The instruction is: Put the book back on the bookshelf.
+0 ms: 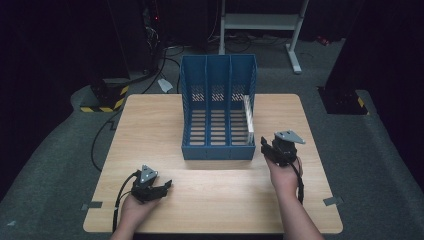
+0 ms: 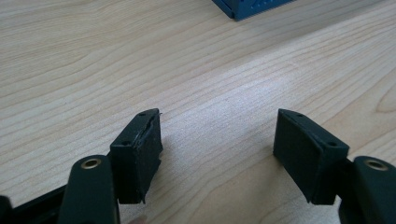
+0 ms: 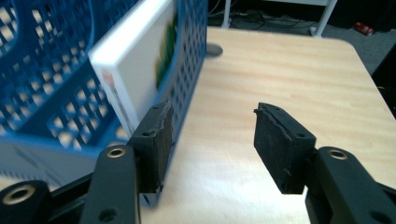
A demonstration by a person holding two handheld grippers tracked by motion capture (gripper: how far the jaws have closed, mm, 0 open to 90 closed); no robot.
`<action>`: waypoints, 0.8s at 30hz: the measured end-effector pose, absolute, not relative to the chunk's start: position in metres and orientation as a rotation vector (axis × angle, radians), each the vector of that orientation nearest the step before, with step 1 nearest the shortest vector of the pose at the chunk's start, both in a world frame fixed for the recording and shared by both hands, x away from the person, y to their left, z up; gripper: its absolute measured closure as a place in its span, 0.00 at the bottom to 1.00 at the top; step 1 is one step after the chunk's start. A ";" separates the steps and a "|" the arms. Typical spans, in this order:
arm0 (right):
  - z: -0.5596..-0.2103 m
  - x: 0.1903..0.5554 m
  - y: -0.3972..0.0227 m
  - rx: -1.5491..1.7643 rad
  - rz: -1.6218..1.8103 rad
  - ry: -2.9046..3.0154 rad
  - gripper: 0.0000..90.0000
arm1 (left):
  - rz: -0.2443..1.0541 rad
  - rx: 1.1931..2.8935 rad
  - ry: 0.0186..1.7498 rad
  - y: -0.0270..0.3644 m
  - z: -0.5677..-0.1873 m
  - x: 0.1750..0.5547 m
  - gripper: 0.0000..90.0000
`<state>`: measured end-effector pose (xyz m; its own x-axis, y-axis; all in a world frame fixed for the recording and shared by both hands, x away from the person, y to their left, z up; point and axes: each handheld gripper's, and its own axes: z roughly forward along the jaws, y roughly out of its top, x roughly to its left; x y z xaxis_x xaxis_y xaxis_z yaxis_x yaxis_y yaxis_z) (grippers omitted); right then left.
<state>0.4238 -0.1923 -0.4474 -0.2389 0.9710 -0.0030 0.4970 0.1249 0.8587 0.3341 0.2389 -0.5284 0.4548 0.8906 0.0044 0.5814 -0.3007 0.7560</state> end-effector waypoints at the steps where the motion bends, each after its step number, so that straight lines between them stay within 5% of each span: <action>1: -0.457 0.417 -0.197 1.413 1.003 1.832 0.50 | 0.566 2.008 1.226 0.239 -0.528 0.334 0.36; 11: -0.506 0.383 -0.219 1.441 0.914 1.957 0.43 | 0.565 2.008 1.226 0.239 -0.528 0.334 0.36; 24: -0.524 0.362 -0.235 1.482 0.867 2.030 0.33 | 0.566 2.009 1.227 0.239 -0.528 0.334 0.36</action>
<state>0.3620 -0.2346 -0.5235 -0.2997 0.9540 -0.0120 0.6511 0.2137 0.7283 0.3338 0.2388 -0.5283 0.4544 0.8908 0.0051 0.5823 -0.3013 0.7551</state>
